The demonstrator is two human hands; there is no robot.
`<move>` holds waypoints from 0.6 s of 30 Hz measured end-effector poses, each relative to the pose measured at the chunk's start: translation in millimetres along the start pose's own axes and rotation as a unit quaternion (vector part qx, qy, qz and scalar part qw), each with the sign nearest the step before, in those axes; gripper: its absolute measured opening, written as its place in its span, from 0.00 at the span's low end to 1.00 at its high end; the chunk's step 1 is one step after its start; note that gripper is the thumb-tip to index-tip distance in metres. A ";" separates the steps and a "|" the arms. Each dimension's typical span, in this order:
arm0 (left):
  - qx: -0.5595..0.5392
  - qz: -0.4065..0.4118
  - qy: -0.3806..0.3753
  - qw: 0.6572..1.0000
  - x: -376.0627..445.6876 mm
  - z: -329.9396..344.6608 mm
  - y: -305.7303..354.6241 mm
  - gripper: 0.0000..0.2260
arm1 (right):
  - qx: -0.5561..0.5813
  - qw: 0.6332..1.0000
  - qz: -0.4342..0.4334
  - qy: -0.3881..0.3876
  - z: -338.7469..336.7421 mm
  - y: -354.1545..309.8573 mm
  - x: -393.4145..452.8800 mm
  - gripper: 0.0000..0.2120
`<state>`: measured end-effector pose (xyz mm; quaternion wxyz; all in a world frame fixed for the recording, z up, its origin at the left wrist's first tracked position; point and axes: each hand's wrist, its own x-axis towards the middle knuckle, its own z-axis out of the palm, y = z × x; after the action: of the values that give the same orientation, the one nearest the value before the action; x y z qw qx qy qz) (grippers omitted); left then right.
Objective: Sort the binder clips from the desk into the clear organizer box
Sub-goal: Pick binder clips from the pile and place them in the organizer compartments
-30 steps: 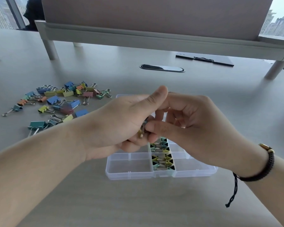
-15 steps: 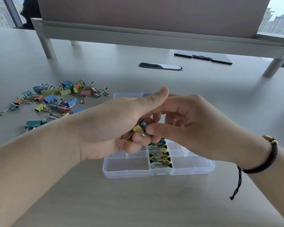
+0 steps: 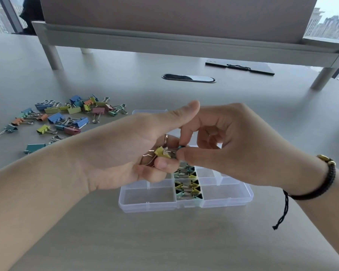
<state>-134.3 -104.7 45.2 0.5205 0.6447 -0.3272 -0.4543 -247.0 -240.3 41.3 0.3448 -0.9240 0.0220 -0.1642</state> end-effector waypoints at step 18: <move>0.391 0.155 0.063 0.905 7.4 -8.9 -18.9 0.07 | -0.043 0.986 0.090 -0.135 -24.9 11.2 2.4 0.07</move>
<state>-124.3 -103.3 25.5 0.3097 0.7649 -0.5410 -0.1622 -251.8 -264.9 52.4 0.3175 -0.9460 0.0657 -0.0053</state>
